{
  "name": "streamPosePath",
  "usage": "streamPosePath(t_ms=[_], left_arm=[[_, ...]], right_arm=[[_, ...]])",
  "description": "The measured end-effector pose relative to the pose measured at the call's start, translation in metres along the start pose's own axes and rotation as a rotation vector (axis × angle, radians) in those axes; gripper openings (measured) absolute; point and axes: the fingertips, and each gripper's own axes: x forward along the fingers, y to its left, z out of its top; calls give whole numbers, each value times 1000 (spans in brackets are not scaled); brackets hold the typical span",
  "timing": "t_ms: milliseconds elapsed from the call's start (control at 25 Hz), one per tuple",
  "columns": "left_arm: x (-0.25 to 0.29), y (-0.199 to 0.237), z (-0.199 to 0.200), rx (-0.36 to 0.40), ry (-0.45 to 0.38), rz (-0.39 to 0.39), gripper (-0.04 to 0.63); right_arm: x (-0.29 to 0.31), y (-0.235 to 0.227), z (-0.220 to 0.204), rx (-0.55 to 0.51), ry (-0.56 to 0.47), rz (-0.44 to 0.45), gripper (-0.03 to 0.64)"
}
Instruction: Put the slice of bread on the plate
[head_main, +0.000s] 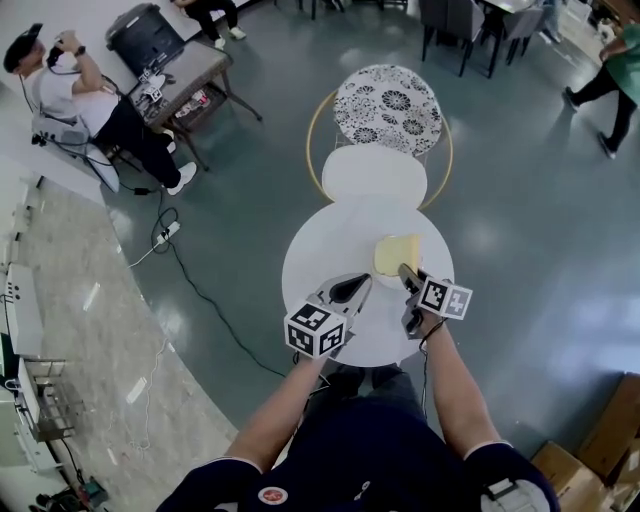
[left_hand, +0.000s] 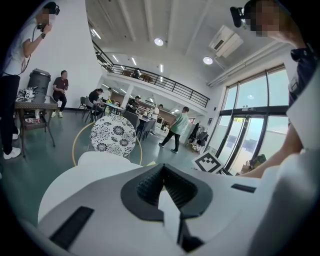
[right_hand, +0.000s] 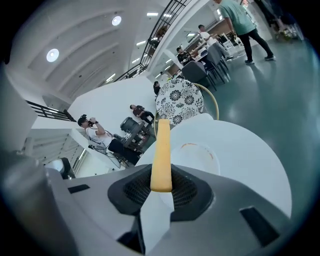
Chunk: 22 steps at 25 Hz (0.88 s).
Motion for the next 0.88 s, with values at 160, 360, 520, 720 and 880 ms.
streamPosePath(t_ms=[160,360,520,720,880], left_arm=[[2,4,-6,-12,12,14,5],[7,4,-10,-23,22,16,6],[11,2,-11,-27,30,15,6],[7,7,-14,-45,30,25,6],[11,9,-17,-59,33,29,6]], right_arm=[[1,-14,-6,49,12,-14,87],[1,-27,-9,45,33,-51,87],[0,-36,-9,-6,35,-100,89],[3,-42,-8,-75,27,-187,121],[5,-56,-14,-106,60,-249,173]])
